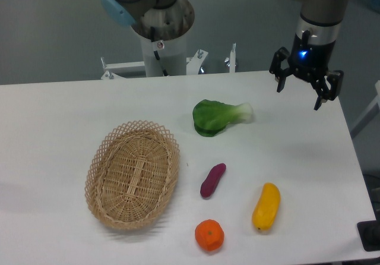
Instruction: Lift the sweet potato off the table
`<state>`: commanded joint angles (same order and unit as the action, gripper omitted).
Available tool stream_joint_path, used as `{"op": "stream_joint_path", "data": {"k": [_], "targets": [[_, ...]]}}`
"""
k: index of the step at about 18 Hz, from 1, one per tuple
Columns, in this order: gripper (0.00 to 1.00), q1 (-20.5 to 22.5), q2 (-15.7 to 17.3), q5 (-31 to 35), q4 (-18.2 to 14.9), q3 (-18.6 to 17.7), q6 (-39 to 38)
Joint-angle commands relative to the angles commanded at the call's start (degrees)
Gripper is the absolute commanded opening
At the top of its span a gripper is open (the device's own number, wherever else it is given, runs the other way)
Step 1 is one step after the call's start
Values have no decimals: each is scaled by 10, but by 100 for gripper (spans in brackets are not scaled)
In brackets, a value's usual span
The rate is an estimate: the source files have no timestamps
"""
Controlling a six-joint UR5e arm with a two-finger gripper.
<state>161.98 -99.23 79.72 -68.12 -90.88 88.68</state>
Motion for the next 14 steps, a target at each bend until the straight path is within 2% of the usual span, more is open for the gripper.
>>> {"op": "stream_joint_path", "data": {"k": [10,14], "targets": [[100,-4,-1,-3,4,-7,-2],[100,-17,-4,-4,6,-6,-37]]}}
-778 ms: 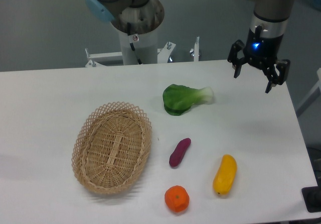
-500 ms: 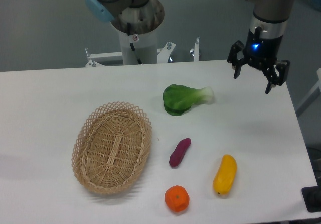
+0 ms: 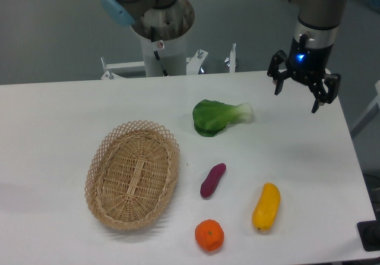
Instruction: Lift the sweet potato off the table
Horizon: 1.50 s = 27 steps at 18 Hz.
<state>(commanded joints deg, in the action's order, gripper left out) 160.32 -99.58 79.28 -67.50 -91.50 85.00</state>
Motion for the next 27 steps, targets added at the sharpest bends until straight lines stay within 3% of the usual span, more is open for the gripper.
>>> {"op": "stream_joint_path", "data": {"k": [8,13,18,21,24,27], "targets": [[100,-47,-24,2,11,-2,-87],[100,-97,-60,4,84,-11,-201],[100,-141,-105,5,138,-15,-256],[100,-149,-124,5,154,-36,-258],[100,-166,-153,41,216,-66,-258],[100,-185,-170,81,228,-78,-260]]}}
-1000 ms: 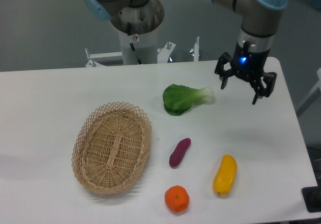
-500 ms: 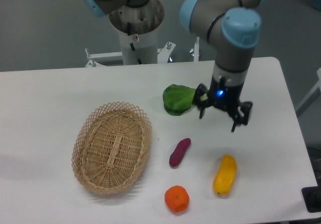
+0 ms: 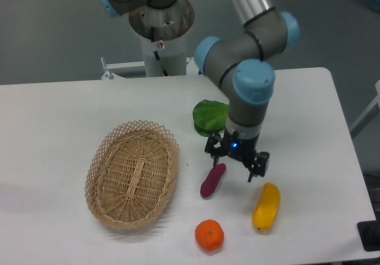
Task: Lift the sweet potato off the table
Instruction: 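Move the open gripper over the purple sweet potato and descend, then lower onto the sweet potato and close the gripper around it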
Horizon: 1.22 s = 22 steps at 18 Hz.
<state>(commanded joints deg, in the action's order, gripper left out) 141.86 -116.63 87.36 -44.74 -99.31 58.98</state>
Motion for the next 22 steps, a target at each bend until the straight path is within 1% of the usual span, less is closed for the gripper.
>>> {"op": "stream_joint_path", "data": {"k": [3,9,12,18,19,22], "targets": [[100,-2,0,0,7,-28,-3],[100,-14,0,0,11,-42,-5],[100,-20,-7,0,13,-41,-5],[100,-26,-19,1,51,-40,-5],[99,-26,-20,3,52,-41,-5],[80,-26,-23,3,53,-39,-4]]}}
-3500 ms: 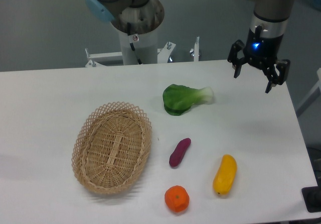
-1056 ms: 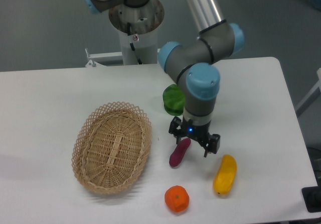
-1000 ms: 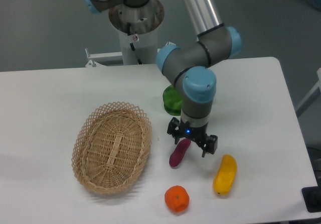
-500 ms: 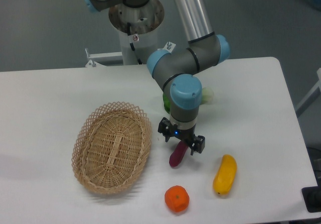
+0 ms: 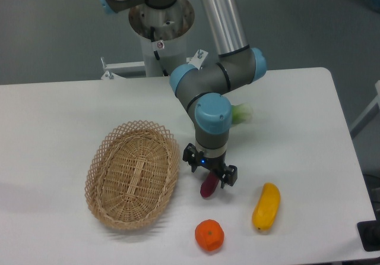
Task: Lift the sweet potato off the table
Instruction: 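Lower onto the sweet potato and close the gripper around it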
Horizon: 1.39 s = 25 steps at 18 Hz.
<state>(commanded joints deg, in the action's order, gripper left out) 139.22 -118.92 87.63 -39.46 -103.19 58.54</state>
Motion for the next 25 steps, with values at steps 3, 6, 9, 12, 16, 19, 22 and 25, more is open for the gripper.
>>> {"op": "stream_joint_path", "data": {"k": [3,6,9,12,16,19,22,25], "targets": [[59,0,-1,1,0,2,4],[43,0,-1,4,0,4,6],[33,0,-1,4,0,10,7],[33,1,4,3,-1,21,8],[32,4,18,0,-9,44,19],[33,4,38,4,-17,67,26],[33,4,61,4,-46,100,29],[33,14,83,0,-139,151,34]]}}
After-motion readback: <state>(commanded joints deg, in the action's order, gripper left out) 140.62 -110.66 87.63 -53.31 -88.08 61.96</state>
